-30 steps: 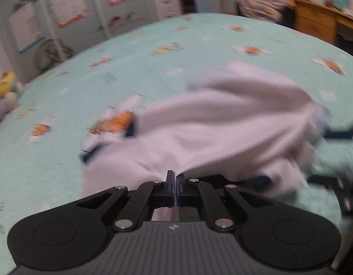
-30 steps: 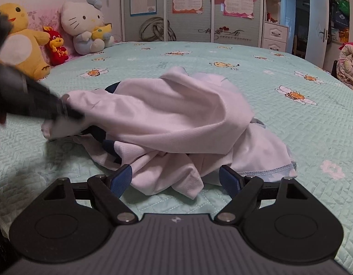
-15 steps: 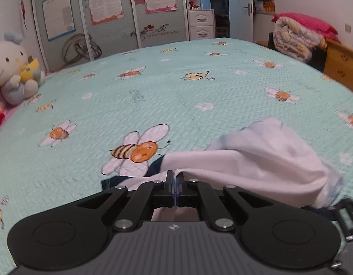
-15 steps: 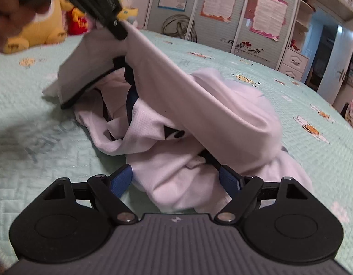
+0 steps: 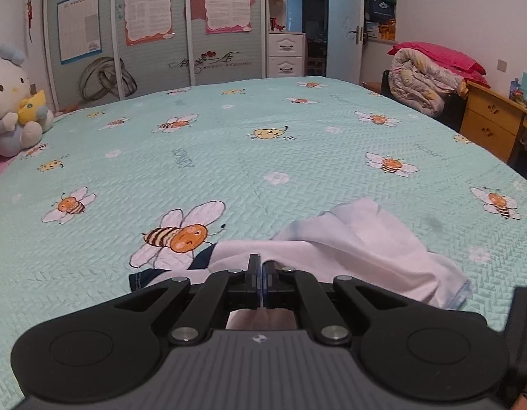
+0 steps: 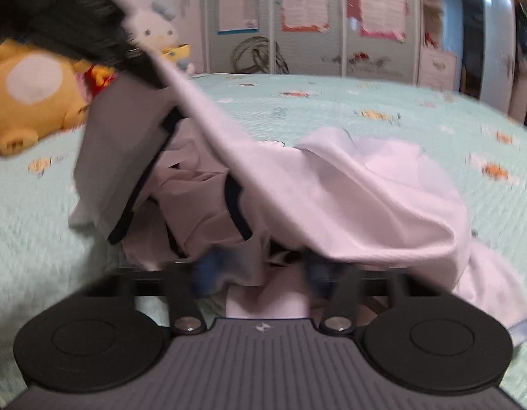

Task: Fold clothes

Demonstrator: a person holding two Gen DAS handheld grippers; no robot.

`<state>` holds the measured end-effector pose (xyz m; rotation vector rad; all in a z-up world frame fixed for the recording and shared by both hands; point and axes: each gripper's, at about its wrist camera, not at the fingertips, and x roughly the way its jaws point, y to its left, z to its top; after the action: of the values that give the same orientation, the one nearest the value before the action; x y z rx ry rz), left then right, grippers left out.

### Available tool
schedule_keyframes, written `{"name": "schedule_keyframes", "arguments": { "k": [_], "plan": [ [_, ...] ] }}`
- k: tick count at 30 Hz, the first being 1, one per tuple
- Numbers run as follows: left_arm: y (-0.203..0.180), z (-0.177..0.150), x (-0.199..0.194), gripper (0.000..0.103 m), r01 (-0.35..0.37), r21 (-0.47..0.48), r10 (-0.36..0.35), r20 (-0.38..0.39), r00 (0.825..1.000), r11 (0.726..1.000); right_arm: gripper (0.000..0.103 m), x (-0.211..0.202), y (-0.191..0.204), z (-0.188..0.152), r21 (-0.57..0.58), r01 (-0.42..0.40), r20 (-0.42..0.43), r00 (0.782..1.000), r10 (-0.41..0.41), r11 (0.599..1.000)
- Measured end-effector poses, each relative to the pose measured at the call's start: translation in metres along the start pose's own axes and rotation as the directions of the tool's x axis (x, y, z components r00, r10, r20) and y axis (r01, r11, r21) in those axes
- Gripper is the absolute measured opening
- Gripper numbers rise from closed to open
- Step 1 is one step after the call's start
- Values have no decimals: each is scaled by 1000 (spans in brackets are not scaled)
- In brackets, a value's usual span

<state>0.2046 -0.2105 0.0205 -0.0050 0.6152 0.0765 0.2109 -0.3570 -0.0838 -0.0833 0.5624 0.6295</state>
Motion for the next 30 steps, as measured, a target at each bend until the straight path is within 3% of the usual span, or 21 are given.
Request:
{"name": "schedule_keyframes", "arguments": {
  "k": [2, 8, 15, 19, 21, 22, 24, 27, 30],
  "plan": [
    [1, -2, -3, 1, 3, 0, -3, 1, 1000, 1000, 0, -6, -11, 0, 51, 20, 18, 1000, -21, 998],
    [6, -4, -7, 1, 44, -27, -44, -2, 999, 999, 0, -77, -43, 7, 111, 118, 158, 978, -135, 987],
    [-4, -13, 4, 2, 50, 14, -49, -38, 998, 999, 0, -86, -50, 2, 50, 194, 106, 975, -198, 980],
    [0, -22, 19, 2, 57, -8, -57, -99, 993, 998, 0, -60, -58, -4, 90, 213, -25, 977, -212, 973],
    [3, -24, 23, 2, 58, -32, -61, -106, 993, 998, 7, -68, -59, -3, 141, 200, -10, 980, -200, 970],
    [4, -24, 23, 2, 59, -42, -63, -105, 993, 997, 15, -74, -57, -2, 157, 183, 10, 982, -186, 971],
    [4, -21, 22, 2, 64, -57, -69, -98, 993, 996, 54, -87, -49, 0, 158, 147, 60, 986, -158, 977],
    [0, -17, 18, 2, 81, -69, -87, -81, 993, 994, 66, -104, -24, -2, 75, 104, 139, 984, -113, 992],
    [-4, -15, 13, 2, 98, -65, -103, -70, 992, 993, 74, -74, 0, -4, -53, 93, 45, 995, -91, 994]
  ]
}}
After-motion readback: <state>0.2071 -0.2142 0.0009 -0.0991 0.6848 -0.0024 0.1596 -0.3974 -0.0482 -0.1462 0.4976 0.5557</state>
